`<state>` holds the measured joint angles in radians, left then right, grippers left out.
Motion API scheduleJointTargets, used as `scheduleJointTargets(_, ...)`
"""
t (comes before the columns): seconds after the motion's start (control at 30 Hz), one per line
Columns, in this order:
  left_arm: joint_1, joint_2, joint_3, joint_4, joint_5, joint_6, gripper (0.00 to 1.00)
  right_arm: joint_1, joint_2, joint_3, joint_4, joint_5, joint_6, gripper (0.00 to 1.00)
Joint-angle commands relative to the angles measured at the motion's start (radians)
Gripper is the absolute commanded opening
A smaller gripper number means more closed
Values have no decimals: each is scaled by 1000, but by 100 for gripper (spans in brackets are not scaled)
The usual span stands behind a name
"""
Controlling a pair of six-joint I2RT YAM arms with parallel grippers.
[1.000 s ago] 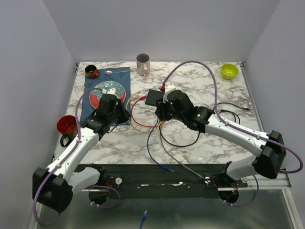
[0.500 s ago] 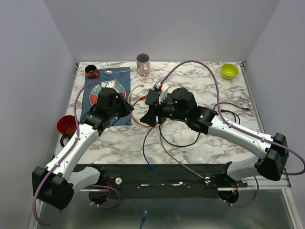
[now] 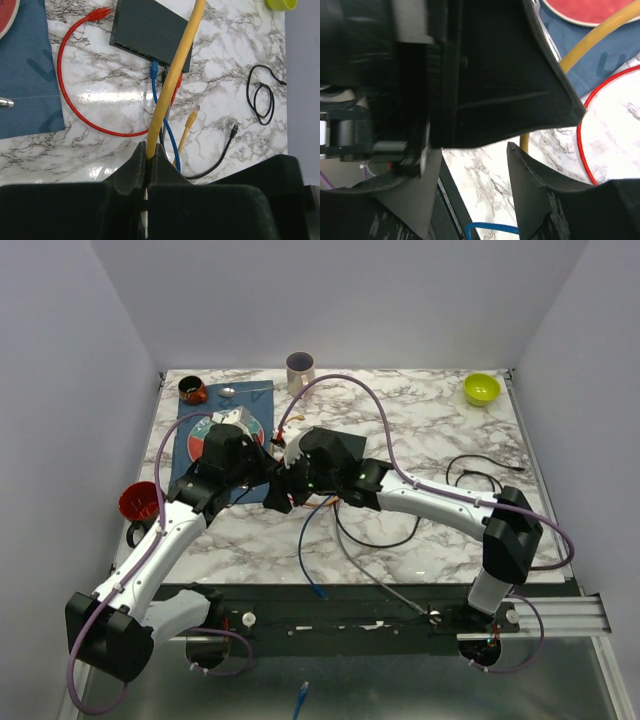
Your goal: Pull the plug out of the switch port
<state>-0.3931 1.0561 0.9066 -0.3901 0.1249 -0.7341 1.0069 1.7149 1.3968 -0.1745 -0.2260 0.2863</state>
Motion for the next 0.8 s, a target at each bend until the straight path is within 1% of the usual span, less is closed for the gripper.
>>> scheduleJointTargets(0.0,-4,-33,-6,16,44,-14,0,4,45,42,-62,126,-19,63)
scheduleJointTargets(0.1,-4,-33,-5,11,41,-10,0,4,6,1,-48,157,-15,62)
scheduleJointTargets(0.17,-4,-28,-3,10,38,-7,0,7,-66,-68,10,172,-12,63)
scheduleJointTargets(0.23,-4,-21,-2,5,36,-2,0,6,-107,-99,24,217,-13,65)
scheduleJointTargets(0.27,-4,-19,-3,4,38,-2,0,7,-129,-113,24,220,-18,68)
scheduleJointTargets(0.3,-4,-19,-5,3,38,-1,0,6,-133,-117,24,268,-33,70)
scheduleJointTargets(0.4,-4,-25,-12,3,35,1,0,6,-133,-124,20,307,-47,72)
scheduleJointTargets(0.53,-4,-33,-23,3,45,-5,0,7,-77,-85,17,300,-55,72)
scheduleJointTargets(0.63,-4,-39,-20,5,56,-10,0,7,-3,-30,0,266,-56,69)
scheduleJointTargets(0.73,-4,-47,-14,5,59,-8,0,6,37,5,-11,177,-49,63)
scheduleJointTargets(0.77,-4,-48,-14,4,59,-8,0,6,41,11,-10,153,-45,59)
